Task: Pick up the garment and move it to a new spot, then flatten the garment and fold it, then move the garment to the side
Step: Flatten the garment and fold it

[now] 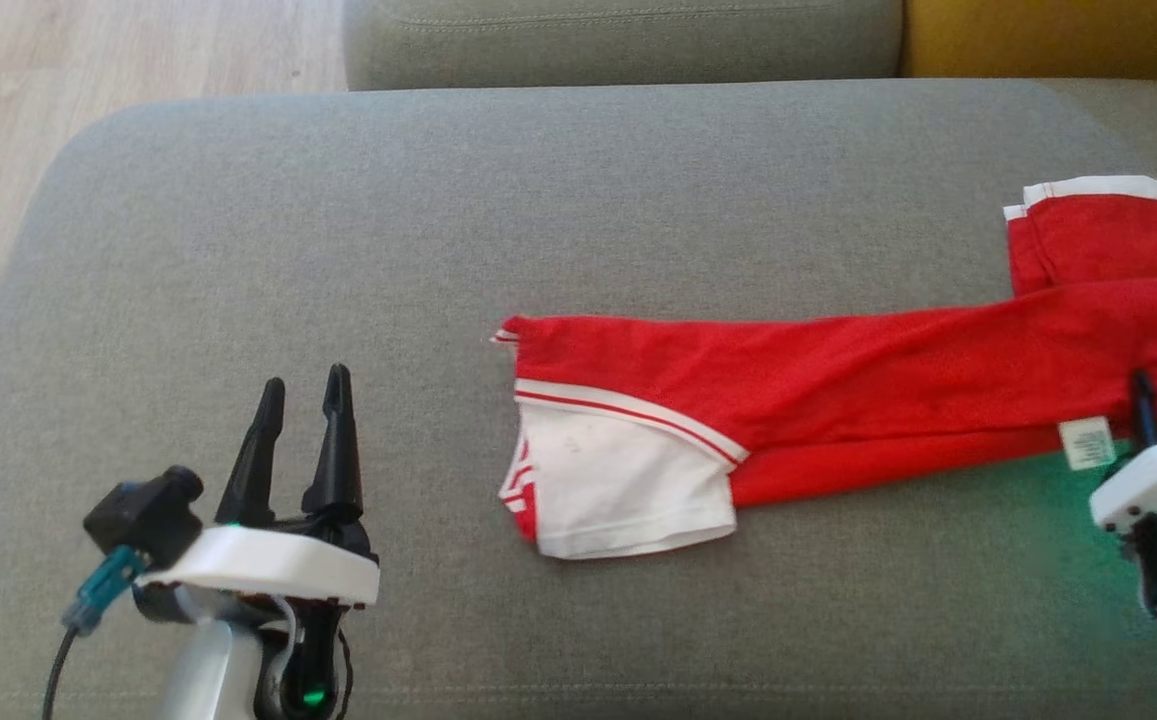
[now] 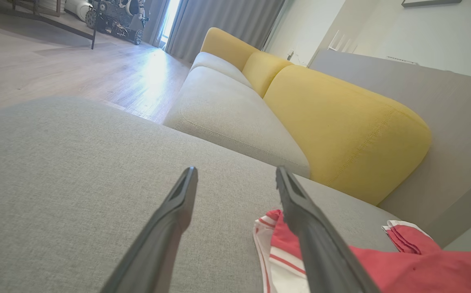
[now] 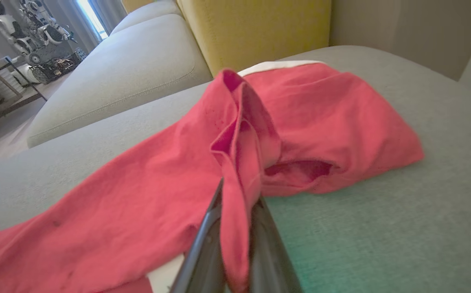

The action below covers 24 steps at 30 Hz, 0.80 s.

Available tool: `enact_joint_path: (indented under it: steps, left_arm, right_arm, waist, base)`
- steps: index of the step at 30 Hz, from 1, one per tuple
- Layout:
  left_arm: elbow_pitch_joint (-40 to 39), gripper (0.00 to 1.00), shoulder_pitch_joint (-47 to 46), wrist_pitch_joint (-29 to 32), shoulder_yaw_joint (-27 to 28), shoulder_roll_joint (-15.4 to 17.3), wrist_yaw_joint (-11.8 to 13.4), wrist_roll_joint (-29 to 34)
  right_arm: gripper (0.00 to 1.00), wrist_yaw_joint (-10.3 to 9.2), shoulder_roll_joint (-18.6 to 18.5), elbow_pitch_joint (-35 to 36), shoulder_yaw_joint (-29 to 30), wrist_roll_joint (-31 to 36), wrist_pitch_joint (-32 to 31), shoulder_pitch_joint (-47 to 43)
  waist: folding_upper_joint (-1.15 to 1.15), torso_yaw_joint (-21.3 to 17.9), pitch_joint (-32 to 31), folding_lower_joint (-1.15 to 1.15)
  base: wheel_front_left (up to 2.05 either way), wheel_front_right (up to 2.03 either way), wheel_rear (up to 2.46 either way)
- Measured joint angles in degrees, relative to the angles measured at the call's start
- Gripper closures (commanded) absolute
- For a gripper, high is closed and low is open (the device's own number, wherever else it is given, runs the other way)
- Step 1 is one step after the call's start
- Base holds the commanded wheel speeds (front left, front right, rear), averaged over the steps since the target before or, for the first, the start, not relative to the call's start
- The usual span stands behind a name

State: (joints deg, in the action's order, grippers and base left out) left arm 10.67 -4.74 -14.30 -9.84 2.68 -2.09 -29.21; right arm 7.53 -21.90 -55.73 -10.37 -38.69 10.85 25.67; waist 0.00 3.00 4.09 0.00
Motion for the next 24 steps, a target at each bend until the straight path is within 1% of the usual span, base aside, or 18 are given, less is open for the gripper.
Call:
enact_joint_path:
  steps: [4,10,13,17,20,24]
  left_arm:
    - [0.0,0.0,0.01,0.0,-0.1,0.0,0.01,-0.21]
    - [0.04,0.0,0.01,0.0,-0.22,0.0,0.03,-0.45]
    - [0.09,0.0,0.03,0.0,-0.2,0.0,0.03,-0.8]
    - [0.26,0.0,0.34,0.0,0.31,-0.01,0.07,-0.8]
    - [0.59,0.0,1.27,0.0,1.34,0.03,0.05,-0.8]
    - [0.75,0.0,2.14,0.0,1.4,0.02,-0.01,-0.8]
  right_arm:
    - [1.0,0.0,-0.42,-0.41,1.36,1.36,0.83,0.91]
    - [1.0,0.0,0.88,3.26,1.04,2.98,1.26,1.02]
    - [1.0,0.0,2.87,8.05,-0.31,2.91,0.56,0.97]
    - [1.0,0.0,5.79,17.03,-2.2,1.79,-2.03,0.1]
    - [1.0,0.0,7.83,24.44,-4.05,1.78,-4.97,-2.04]
    - [1.0,0.0,12.25,33.14,-6.57,1.62,-9.29,-5.85]
  waist:
    - [0.0,-0.23,-0.09,0.0]
    - [0.0,0.0,-0.52,0.0]
    - [0.0,0.24,-0.93,0.0]
    - [0.0,0.6,-1.57,0.0]
    - [0.0,0.86,-2.0,0.0]
    - [0.0,1.19,-2.38,0.0]
  base:
    - [0.0,0.0,0.0]
    - [0.0,0.0,0.0]
    - [0.0,0.0,0.0]
    - [0.0,0.0,0.0]
    - [0.0,0.0,0.0]
    - [0.0,0.0,0.0]
